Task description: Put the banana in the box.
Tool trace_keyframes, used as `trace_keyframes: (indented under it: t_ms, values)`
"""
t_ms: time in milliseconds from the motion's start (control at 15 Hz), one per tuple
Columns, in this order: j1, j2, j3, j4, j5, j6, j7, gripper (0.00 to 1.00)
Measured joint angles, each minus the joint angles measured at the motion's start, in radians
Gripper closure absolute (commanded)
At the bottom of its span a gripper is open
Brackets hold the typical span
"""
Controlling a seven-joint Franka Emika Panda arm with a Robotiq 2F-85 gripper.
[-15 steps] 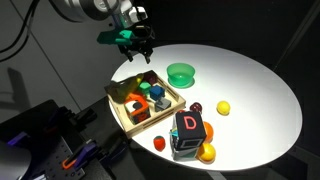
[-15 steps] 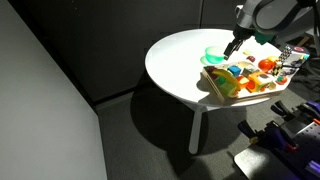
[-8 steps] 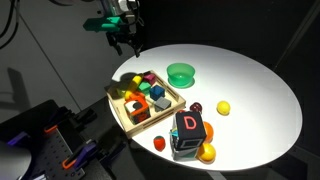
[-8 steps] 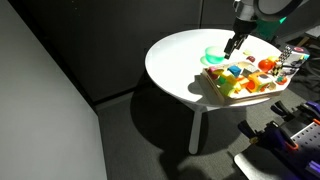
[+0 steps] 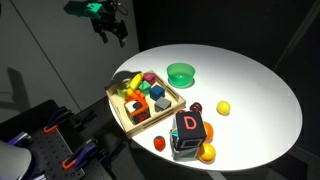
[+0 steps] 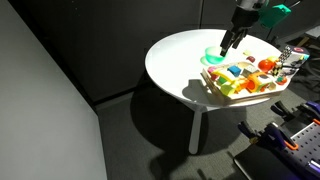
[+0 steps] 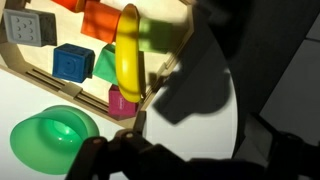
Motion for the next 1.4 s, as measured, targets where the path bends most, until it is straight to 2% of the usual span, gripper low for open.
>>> trace_keyframes:
  t_ms: [200,800,1400]
  values:
    - [0.014,-0.032,0.001,0.000,0.044,-0.094,-0.029,0.00]
    - [0.035,-0.147,0.016,0.011,0.045,-0.305,-0.024,0.00]
    - [0.037,-0.247,0.043,0.060,0.044,-0.403,0.032,0.00]
